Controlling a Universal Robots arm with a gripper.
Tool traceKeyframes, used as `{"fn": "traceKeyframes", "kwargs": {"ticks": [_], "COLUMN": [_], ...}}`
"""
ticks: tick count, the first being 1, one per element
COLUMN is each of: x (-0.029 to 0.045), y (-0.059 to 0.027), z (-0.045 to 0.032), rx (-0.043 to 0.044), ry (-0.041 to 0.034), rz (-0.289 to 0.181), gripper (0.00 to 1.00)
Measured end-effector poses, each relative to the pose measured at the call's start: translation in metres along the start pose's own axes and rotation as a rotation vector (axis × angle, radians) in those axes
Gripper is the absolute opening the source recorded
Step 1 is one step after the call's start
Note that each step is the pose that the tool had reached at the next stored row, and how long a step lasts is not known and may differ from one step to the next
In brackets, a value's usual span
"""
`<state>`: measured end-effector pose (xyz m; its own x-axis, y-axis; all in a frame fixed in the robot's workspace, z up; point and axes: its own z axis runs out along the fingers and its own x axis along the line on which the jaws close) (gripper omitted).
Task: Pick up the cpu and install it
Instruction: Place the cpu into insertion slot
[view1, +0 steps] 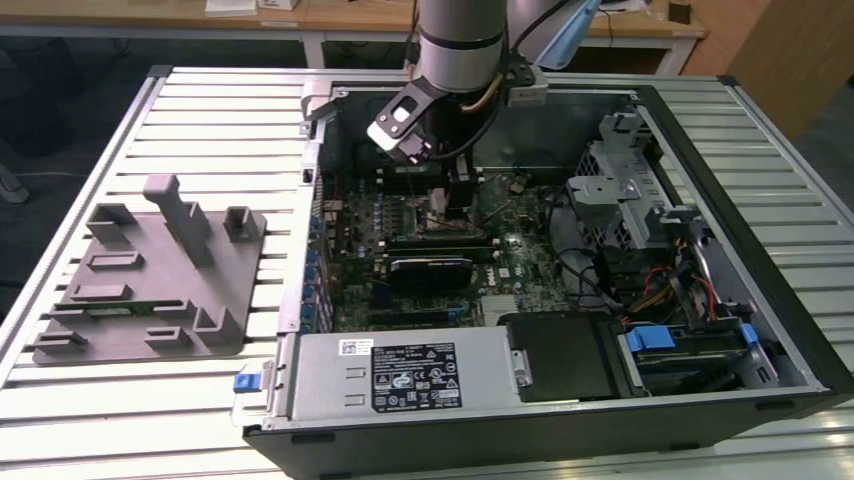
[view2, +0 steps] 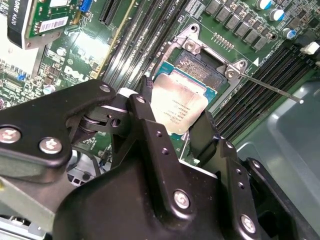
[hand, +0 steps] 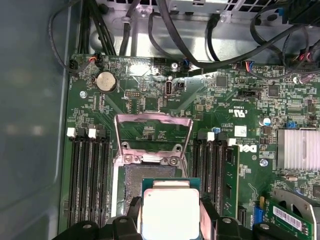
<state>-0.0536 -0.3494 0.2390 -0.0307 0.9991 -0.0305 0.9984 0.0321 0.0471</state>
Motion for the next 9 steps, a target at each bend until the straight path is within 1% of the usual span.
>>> {"fn": "traceKeyframes", "kwargs": {"ticks": [9], "x": [0.0033], "y": [-0.0002], "z": [0.0067], "rx": [0.0005], "ry": [-0.0006], "rz": [0.014], "gripper": [0.54]}}
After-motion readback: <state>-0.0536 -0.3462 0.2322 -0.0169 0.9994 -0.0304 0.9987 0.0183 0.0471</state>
